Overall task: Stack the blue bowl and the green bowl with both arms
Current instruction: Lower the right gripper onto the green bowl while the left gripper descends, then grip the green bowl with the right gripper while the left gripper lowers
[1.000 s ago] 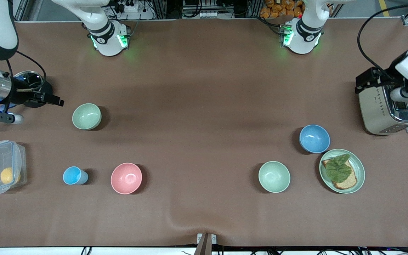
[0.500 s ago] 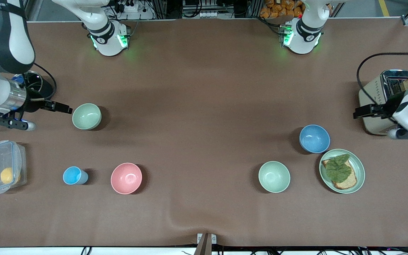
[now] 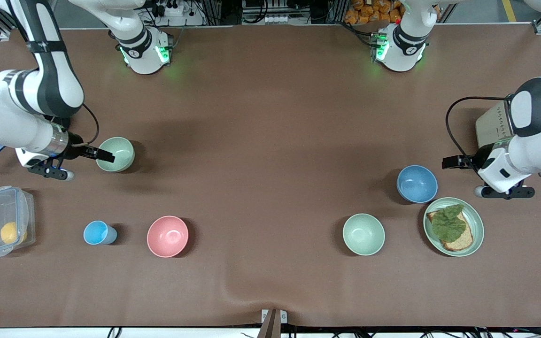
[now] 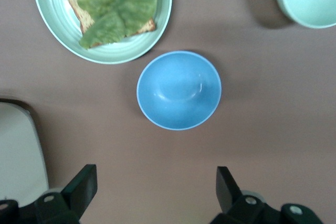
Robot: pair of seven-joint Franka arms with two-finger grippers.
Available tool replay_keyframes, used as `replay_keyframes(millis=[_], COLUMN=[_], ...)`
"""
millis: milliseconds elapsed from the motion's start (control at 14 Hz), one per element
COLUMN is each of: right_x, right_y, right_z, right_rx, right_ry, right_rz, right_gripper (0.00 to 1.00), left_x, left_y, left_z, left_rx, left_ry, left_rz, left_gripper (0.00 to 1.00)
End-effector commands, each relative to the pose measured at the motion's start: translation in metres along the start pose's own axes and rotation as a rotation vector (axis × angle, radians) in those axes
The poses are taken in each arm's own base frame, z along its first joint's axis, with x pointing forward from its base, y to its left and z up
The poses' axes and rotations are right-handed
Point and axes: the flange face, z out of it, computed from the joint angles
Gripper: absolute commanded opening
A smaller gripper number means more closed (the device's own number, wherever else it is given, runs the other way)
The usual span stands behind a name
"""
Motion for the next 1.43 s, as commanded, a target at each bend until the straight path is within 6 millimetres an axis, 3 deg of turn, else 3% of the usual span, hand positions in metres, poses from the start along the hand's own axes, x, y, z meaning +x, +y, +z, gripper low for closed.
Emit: replay_keyframes(millis=[0,214,357,714,786,929,1000,1071,1214,1357], right_x=[-0.002,-0.010,-0.011,-0.031,-0.034,-0.036,-0.037,-0.038,-0.045,-0.044], right_y=[0.004,-0.010,-0.006,-0.005,-0.003,-0.005,-0.006,-0.009,-0.039,-0.055], right_z=[0.021,0.060,0.090,0.130,0.132,0.133,0.132,0.130,0.118,0.099], right_rx=[0.009,-0.002,-0.008,-0.024,-0.025,-0.024,-0.024,-0.023,-0.027,-0.026], right_ry=[0.022,0.065,0.086,0.067,0.065,0.058,0.055,0.053,0.026,0.012], right_rz=[0.006,-0.015,-0.009,-0.015,-0.014,-0.011,-0.013,-0.005,0.030,0.059], right_gripper=[1.00,0.99,0.92,0.86,0.67,0.11,0.01,0.00,0.00,0.00], left_x=[-0.010,-0.012,-0.019,-0.027,-0.023,-0.011,-0.004,0.002,0.015,0.026], left_y=[-0.016,-0.041,-0.058,-0.072,-0.072,-0.070,-0.067,-0.064,-0.058,-0.043], left_z=[0.026,0.056,0.077,0.106,0.109,0.118,0.122,0.123,0.129,0.137], left_rx=[-0.020,-0.031,-0.035,-0.040,-0.037,-0.033,-0.034,-0.033,-0.032,-0.037], left_ry=[-0.031,-0.057,-0.068,-0.034,-0.010,0.030,0.057,0.075,0.093,0.089], left_rz=[-0.039,-0.083,-0.111,-0.138,-0.138,-0.134,-0.132,-0.129,-0.120,-0.167], left_gripper=[1.00,1.00,1.00,1.00,1.00,1.00,1.00,1.00,1.00,1.00])
